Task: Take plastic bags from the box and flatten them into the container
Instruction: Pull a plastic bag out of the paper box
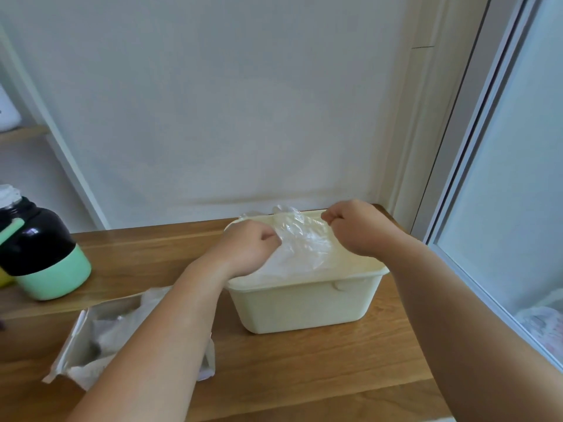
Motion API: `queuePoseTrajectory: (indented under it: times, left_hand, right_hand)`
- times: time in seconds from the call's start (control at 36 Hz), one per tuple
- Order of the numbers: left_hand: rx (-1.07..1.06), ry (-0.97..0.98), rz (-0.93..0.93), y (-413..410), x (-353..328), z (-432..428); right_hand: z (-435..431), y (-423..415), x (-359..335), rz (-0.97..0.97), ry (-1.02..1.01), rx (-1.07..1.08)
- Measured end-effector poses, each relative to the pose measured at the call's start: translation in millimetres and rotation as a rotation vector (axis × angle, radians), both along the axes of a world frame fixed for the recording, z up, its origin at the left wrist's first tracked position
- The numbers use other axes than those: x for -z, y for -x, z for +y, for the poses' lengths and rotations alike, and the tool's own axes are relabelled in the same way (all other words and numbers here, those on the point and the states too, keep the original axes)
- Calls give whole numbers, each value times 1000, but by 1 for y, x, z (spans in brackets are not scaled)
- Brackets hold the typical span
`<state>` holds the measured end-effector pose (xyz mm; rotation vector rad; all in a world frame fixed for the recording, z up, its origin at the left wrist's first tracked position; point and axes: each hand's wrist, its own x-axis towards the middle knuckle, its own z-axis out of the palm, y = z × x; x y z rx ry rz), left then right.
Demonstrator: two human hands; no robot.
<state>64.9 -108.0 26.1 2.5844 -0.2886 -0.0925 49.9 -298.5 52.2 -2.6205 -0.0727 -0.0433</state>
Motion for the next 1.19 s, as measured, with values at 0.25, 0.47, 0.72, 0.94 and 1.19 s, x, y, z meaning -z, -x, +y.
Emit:
queuePoseTrajectory:
  times: [0.25, 0.47, 0.72, 0.94, 1.19]
  left_hand:
    - [-98, 196, -181, 51, -21, 50]
    - [-284, 44, -230, 95, -5, 113]
    - [-308, -204, -12, 120, 21, 127]
    - [-368, 148, -212, 114, 29, 126]
    - [-208, 611, -226, 112, 37, 125]
  right_hand:
    - [48, 29, -2, -262, -227, -53]
    - [132, 53, 27, -263, -394, -301]
    - [172, 58, 70, -56, -356, -384]
    - [164, 62, 65, 40, -367, -490]
    - [170, 56, 63, -28, -446, -382]
